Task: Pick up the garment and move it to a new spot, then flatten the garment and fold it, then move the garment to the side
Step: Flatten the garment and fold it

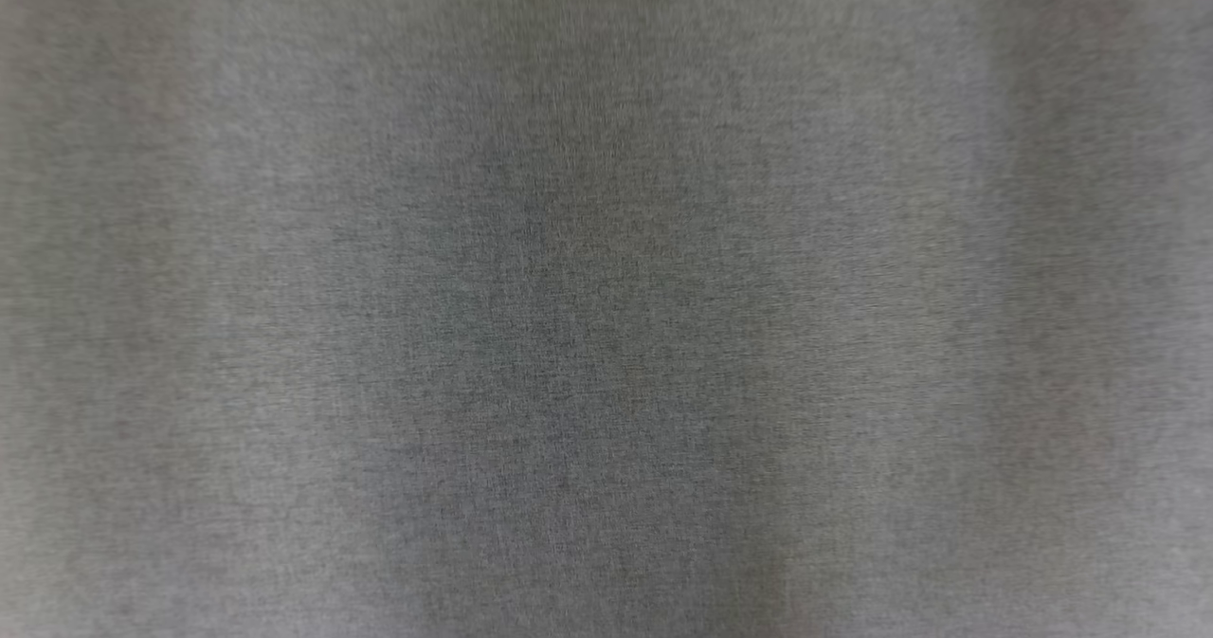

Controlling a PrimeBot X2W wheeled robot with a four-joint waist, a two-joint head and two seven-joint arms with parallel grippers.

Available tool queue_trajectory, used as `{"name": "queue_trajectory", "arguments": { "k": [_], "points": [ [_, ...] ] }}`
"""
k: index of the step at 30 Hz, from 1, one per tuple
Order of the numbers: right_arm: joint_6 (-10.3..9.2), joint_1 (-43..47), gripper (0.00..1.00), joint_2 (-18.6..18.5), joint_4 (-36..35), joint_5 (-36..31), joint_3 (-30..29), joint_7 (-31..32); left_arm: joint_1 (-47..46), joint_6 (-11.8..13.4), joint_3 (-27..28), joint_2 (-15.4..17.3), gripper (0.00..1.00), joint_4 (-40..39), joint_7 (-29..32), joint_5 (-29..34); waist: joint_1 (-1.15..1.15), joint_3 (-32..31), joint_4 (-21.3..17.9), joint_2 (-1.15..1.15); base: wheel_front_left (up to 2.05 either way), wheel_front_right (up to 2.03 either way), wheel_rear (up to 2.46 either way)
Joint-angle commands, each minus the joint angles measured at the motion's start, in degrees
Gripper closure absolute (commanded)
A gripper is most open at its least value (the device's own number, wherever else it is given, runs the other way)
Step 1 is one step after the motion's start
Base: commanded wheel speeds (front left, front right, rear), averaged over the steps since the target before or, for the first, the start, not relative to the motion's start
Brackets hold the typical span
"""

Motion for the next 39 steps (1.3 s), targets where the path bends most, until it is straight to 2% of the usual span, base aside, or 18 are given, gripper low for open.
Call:
{"name": "queue_trajectory", "arguments": {
  "k": [1, 4, 11, 17, 22, 27, 29, 33, 38, 39],
  "points": [
    [-0.16, -1.3, 1.0, -0.1, 1.0, -0.9, 0.5, -0.5, -1.3, 0.1, -0.8, -0.1, 1.0, 0.7, -0.4, 0.2, -0.03, 2.6, 0.1, -0.02, 0.0, 0.0, 0.0],
    [-0.16, -3.8, 1.0, 0.4, 4.1, -0.6, 1.0, -1.6, -3.9, 0.1, -2.4, -1.6, 1.0, 2.7, -1.7, -0.6, -0.03, 3.6, 0.9, -0.02, 0.0, 0.0, 0.0],
    [-0.16, -4.9, 1.0, 0.9, 7.7, 0.5, 4.7, -3.6, -5.6, 0.1, -6.1, -1.4, 1.0, 6.6, -4.0, -2.9, -0.03, 5.2, 1.0, -0.02, 0.0, 0.0, 0.0],
    [-0.16, -2.5, 1.0, 0.9, 9.0, 2.6, 8.0, -5.0, -2.9, 0.1, -8.5, -1.0, 1.0, 8.0, -6.2, -5.9, -0.03, 5.1, 1.3, -0.02, 0.0, 0.0, 0.0],
    [-0.16, 1.7, 1.0, 0.6, 7.8, 4.6, 11.1, -7.3, 1.9, 0.1, -11.6, 0.4, 1.0, 4.6, -8.7, -7.5, -0.03, 3.0, 1.3, -0.02, 0.0, 0.0, 0.0],
    [-0.16, 9.1, 1.0, -0.8, 4.2, 7.0, 14.6, -9.5, 10.6, 0.1, -12.8, 2.6, 1.0, -0.5, -9.9, -9.5, -0.03, -0.6, 1.2, -0.02, 0.0, 0.0, 0.0],
    [-0.16, 11.0, 1.0, -1.2, 3.2, 7.4, 15.1, -9.9, 12.9, 0.1, -12.4, 2.9, 1.0, -1.9, -10.1, -10.4, -0.03, -1.5, 1.3, -0.02, 0.0, 0.0, 0.0],
    [-0.16, 19.3, 1.0, -2.1, -1.4, 8.9, 16.3, -11.2, 23.3, 0.6, -10.2, 5.1, 1.0, -7.4, -10.2, -12.3, -0.03, -5.0, 0.6, -0.02, 0.0, 0.0, 0.0],
    [-0.16, 29.7, 1.0, -2.1, -6.4, 9.0, 16.5, -11.6, 38.7, 3.9, -6.4, 8.3, 1.0, -17.5, -10.2, -12.7, -0.03, -9.2, -1.1, -0.02, 0.0, 0.0, 0.0],
    [-0.16, 33.6, 1.0, -2.5, -8.5, 8.6, 16.1, -11.6, 44.4, 5.2, -5.4, 9.2, 1.0, -21.4, -10.2, -12.6, -0.03, -10.9, -1.3, -0.02, 0.0, 0.0, 0.0]
  ]
}}
